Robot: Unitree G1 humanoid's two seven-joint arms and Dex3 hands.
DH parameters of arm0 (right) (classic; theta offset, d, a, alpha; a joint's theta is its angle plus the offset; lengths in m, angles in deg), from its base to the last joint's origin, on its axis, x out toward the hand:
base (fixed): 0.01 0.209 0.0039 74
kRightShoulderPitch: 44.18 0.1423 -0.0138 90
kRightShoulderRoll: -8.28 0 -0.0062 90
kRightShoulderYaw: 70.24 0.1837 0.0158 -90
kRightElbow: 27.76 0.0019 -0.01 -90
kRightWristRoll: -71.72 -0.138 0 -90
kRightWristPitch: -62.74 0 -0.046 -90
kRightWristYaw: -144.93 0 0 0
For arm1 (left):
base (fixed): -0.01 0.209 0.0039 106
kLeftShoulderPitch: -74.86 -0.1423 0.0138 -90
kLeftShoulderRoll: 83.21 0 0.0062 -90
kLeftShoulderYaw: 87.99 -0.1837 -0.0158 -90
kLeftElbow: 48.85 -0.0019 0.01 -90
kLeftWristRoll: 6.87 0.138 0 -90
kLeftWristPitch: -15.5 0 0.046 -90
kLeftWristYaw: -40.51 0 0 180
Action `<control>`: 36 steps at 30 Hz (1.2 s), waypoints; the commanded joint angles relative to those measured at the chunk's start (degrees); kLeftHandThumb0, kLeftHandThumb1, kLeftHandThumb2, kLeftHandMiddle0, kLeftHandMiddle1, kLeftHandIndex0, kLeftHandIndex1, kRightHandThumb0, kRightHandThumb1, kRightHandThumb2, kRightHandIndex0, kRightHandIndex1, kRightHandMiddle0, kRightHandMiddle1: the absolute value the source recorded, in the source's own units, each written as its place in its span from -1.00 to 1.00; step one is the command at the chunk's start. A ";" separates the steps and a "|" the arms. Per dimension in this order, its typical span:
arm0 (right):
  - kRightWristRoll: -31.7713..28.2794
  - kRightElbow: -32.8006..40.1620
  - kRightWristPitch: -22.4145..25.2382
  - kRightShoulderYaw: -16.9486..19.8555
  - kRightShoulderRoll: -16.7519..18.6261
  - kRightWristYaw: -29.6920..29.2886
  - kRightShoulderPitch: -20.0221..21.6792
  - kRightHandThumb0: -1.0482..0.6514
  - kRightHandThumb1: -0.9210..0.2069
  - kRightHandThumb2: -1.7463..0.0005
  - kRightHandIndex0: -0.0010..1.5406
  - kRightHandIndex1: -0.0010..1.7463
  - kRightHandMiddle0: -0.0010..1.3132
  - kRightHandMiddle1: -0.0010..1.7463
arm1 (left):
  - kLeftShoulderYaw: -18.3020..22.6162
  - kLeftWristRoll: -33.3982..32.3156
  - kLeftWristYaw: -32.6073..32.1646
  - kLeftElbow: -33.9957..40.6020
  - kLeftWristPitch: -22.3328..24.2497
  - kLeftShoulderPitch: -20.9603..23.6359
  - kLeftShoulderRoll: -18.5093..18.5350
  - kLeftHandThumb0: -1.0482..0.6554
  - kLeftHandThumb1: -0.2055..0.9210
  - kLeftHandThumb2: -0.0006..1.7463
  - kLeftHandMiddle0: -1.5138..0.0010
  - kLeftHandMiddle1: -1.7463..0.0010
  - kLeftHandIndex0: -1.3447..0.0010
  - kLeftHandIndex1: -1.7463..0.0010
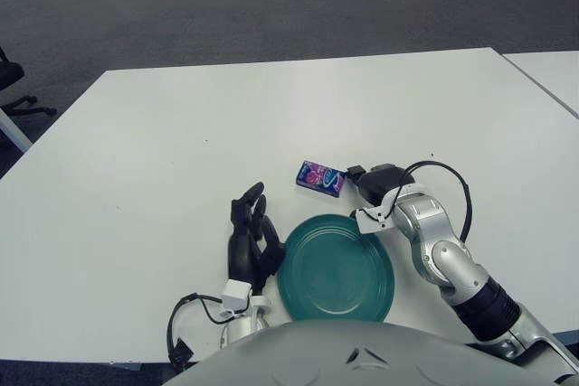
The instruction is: Put the gum into the plate.
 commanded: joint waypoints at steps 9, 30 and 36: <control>1.22 -2.07 0.41 0.47 2.28 0.00 1.13 -0.86 -1.00 0.18 -0.59 -0.97 -1.00 -0.70 | -2.98 -1.85 0.78 -1.18 -0.26 0.39 -4.63 -0.74 1.00 0.11 0.51 0.87 0.93 -0.05; 0.59 -8.61 0.41 0.94 4.70 -5.34 2.80 -0.82 -1.00 0.16 -0.54 -0.96 -1.00 -0.82 | -3.13 -1.33 -0.30 -2.28 -1.41 0.21 -5.52 -0.72 1.00 0.11 0.47 0.85 0.93 -0.04; -0.11 -10.25 0.07 1.15 4.58 -6.67 3.28 -0.83 -1.00 0.17 -0.51 -0.95 -1.00 -0.78 | -3.49 -1.14 -0.36 -2.17 -1.28 0.21 -5.58 -0.71 1.00 0.11 0.46 0.85 0.93 -0.04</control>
